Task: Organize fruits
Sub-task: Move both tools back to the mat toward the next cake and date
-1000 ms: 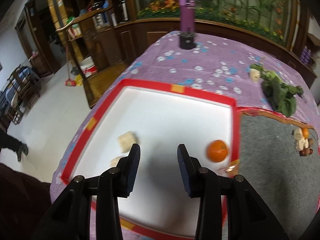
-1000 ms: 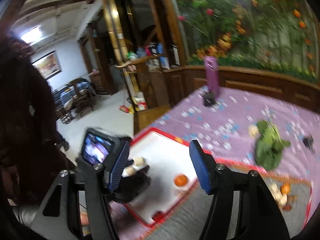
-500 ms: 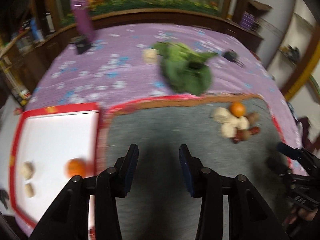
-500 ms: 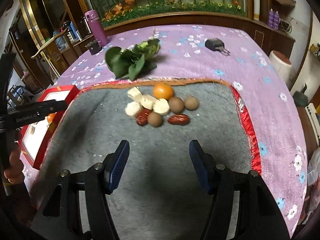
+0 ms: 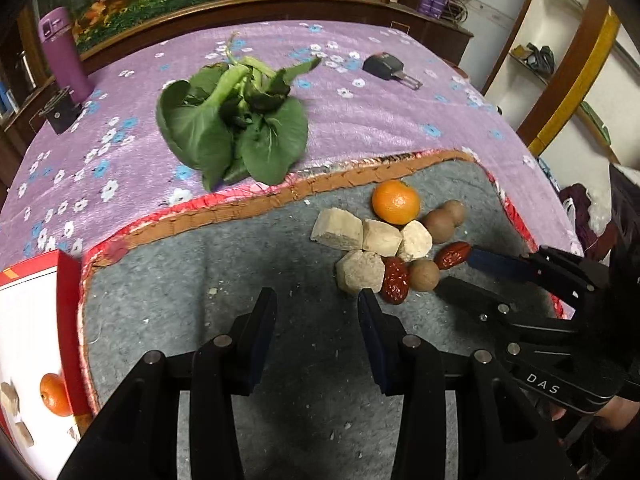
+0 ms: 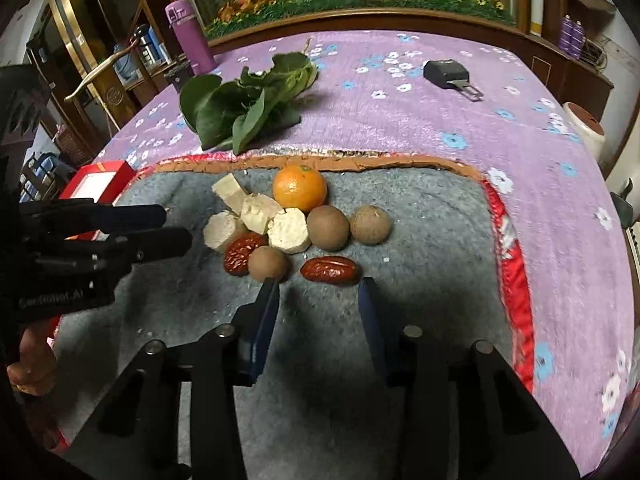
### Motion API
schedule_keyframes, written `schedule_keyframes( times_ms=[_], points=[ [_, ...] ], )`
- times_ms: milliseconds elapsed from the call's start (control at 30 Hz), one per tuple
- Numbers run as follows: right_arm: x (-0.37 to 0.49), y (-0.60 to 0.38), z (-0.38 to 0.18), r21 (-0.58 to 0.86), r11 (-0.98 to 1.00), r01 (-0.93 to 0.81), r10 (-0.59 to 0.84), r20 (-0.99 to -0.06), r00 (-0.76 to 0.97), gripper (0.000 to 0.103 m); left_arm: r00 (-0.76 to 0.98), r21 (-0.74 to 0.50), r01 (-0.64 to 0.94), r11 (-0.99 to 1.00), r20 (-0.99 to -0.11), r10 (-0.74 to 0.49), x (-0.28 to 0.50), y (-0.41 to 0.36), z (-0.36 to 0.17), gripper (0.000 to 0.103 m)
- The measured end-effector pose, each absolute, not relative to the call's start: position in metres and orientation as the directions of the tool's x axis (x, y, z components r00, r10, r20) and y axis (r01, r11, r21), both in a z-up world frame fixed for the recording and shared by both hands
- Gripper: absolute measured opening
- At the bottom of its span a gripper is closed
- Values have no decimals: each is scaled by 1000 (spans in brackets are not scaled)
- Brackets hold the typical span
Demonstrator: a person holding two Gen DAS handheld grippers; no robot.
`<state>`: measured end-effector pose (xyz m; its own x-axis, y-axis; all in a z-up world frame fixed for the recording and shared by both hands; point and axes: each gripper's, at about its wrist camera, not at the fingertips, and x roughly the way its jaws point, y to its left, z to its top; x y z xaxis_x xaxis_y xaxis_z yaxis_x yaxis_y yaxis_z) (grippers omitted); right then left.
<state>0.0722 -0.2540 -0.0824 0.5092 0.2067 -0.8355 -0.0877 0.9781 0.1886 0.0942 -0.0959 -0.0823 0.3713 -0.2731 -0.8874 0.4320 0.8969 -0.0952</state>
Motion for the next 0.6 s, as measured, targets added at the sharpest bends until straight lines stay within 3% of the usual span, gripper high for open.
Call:
schedule_keyframes(
  times_ms=[133,200,600],
  points=[
    [77,-255,-84,196,975,-102,220,-828,515,40,356,-112,446,888,-888,-290,97,-99,-86,41],
    [79,-254,-84,187,976,-115,220,-830,513,32,357,-119,454,883,-884,-303,97,-100,-86,40],
    [75,-258,-82,205,973,-103,228,-821,524,32,321,-149,498,854,-883,-342,100,-115,-90,40]
  ],
)
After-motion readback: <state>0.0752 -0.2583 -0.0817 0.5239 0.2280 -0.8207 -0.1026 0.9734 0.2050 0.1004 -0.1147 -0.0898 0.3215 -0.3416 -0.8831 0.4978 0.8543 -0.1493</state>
